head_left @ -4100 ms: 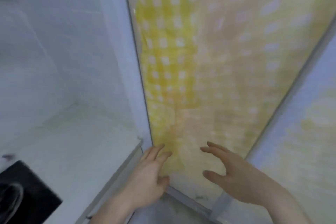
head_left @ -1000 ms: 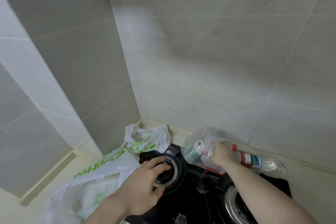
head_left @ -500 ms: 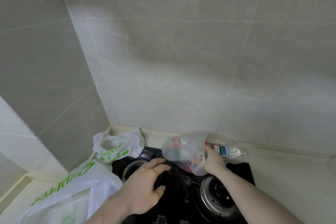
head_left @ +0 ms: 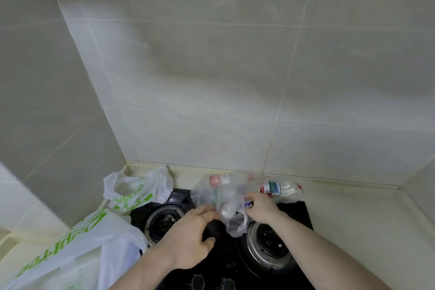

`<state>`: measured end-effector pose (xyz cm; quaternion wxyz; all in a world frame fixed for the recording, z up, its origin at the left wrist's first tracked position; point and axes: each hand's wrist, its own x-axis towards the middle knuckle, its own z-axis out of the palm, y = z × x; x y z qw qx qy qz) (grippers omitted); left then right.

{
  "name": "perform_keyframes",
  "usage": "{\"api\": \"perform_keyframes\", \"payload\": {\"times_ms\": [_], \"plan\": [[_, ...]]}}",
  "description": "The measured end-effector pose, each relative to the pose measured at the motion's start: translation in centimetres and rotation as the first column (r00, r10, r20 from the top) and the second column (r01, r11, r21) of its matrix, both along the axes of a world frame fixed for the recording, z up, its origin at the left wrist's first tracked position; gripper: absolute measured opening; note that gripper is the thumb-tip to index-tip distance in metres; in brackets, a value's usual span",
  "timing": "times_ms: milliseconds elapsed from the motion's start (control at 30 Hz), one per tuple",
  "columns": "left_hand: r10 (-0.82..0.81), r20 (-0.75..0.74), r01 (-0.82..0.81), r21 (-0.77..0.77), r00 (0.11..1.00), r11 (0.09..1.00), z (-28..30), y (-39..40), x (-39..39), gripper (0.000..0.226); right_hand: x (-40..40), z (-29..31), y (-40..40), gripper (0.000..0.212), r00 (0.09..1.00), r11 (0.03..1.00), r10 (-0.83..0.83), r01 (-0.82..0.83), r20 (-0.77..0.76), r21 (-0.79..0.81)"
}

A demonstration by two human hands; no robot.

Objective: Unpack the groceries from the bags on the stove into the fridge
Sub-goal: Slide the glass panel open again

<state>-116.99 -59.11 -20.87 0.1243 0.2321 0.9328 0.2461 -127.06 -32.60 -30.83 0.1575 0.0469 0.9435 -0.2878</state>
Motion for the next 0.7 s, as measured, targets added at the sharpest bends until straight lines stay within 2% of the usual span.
{"api": "perform_keyframes", "payload": {"times_ms": [100,200,300,367,533,633,700], "plan": [[0.035,0.01,-0.035,0.002,0.999,0.999,-0.5,-0.5,0.2,0.059,0.5,-1.9,-1.1,0.048,0.999,0.999,0.034,-0.034,0.033,0.009],[0.084,0.036,-0.083,-0.007,0.996,0.996,-1.2,-1.4,0.6,0.059,0.6,-2.4,-2.4,0.059,0.984,0.97,0.168,-0.155,-0.056,0.185],[0.123,0.065,-0.122,-0.012,0.99,0.992,-1.8,-2.5,1.3,0.06,-0.1,-2.8,-3.4,0.052,0.964,0.956,0.252,-0.235,-0.081,0.175],[0.144,0.077,-0.143,-0.017,0.987,0.99,-2.0,-3.1,1.7,0.06,-0.2,-3.0,-4.0,0.057,0.957,0.951,0.286,-0.277,-0.054,0.135],[0.171,0.088,-0.169,-0.035,0.981,0.985,-2.4,-4.2,2.2,0.062,0.2,-3.3,-4.3,0.063,0.961,0.959,0.273,-0.269,-0.043,0.095],[0.164,0.082,-0.162,-0.031,0.983,0.986,-2.4,-4.3,2.2,0.062,0.6,-3.4,-3.9,0.079,0.975,0.973,0.219,-0.214,-0.051,0.084],[0.155,0.078,-0.153,-0.023,0.985,0.988,-2.2,-4.1,2.2,0.06,1.0,-3.5,-3.5,0.081,0.984,0.986,0.168,-0.167,-0.06,0.023]]}}
